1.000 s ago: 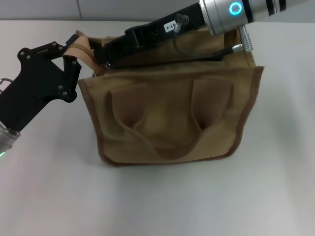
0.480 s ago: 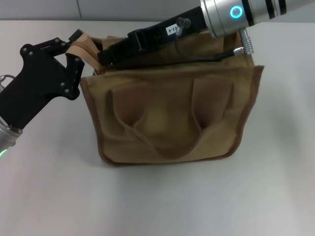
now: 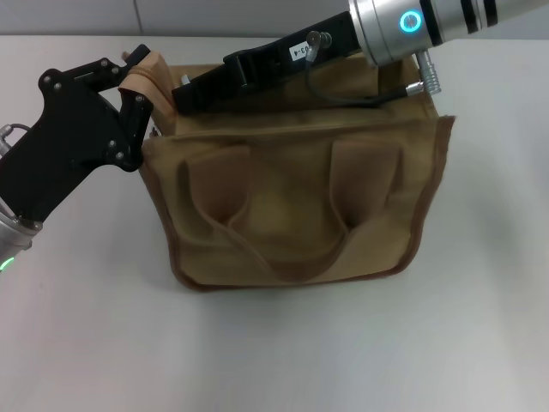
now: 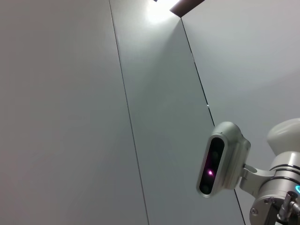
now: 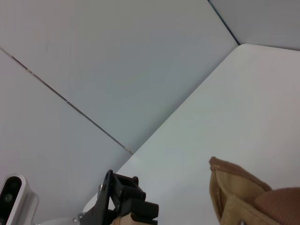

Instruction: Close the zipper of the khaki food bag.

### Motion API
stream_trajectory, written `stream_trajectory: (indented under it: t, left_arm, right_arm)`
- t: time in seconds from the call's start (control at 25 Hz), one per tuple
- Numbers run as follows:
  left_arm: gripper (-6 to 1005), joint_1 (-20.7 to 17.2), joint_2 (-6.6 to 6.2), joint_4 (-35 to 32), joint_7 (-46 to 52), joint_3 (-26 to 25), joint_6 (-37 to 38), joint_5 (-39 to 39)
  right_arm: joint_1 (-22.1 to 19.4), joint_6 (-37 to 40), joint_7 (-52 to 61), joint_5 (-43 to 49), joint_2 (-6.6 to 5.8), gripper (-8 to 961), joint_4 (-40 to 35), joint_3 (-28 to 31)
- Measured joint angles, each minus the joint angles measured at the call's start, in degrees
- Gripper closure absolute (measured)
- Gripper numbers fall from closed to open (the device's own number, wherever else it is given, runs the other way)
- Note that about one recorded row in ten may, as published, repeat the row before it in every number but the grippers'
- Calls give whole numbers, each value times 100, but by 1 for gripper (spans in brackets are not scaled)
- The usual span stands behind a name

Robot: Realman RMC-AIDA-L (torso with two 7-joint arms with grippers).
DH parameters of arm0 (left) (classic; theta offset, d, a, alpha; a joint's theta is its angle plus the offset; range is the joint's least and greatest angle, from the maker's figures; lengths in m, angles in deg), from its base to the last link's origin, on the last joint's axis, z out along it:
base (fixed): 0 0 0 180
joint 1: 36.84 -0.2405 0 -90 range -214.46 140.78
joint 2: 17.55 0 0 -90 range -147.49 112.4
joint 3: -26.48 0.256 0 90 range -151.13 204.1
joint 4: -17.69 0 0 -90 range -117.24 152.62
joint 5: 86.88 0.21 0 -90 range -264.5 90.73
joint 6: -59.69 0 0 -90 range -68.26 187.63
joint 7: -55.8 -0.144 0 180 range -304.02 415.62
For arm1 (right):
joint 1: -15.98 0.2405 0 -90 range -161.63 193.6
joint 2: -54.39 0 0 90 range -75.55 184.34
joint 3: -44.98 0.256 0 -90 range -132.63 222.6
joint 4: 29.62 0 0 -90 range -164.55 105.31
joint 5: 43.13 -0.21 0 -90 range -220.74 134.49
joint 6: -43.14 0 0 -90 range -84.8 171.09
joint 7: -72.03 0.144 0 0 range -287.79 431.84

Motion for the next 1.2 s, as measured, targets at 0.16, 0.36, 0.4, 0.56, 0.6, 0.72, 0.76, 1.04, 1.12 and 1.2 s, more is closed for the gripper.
stream_trajectory:
  t: [0.16, 0.36, 0.4, 0.56, 0.6, 0.72, 0.76, 1.04, 1.12, 1.2]
  left_arm:
    - [968, 3, 0, 0, 1, 0, 14, 16]
    - [968, 2, 0, -1, 1, 0, 14, 17]
    - [968, 3, 0, -1, 1, 0, 12, 14]
    - [968, 1, 0, -1, 1, 0, -21, 10]
    - [968, 0, 0, -1, 1, 0, -28, 10]
    - [967, -1, 0, -1, 1, 0, -37, 10]
    - [967, -1, 0, -1, 1, 0, -37, 10]
    - [967, -1, 0, -1, 1, 1, -42, 15]
    - [967, -1, 0, -1, 1, 0, -34, 20]
    - [967, -1, 0, -1, 1, 1, -23, 25]
  right_arm:
    - [-6, -7, 0, -19, 2, 670, -2, 31]
    - [-6, -6, 6, -31, 4, 690, -20, 48]
    - [-6, -7, 9, -42, 4, 690, -21, 51]
    - [-29, 6, 15, -132, 4, 693, -37, 61]
    - [-56, 16, 15, -208, 4, 694, -51, 65]
    - [-77, 22, 15, -266, 4, 696, -54, 64]
    - [-77, 22, 15, -266, 4, 710, -54, 64]
    - [-82, 9, 15, -259, 4, 794, -33, 15]
    - [-83, -2, 15, -252, 5, 814, -28, 10]
    - [-84, -1, 10, -246, 5, 835, -25, 10]
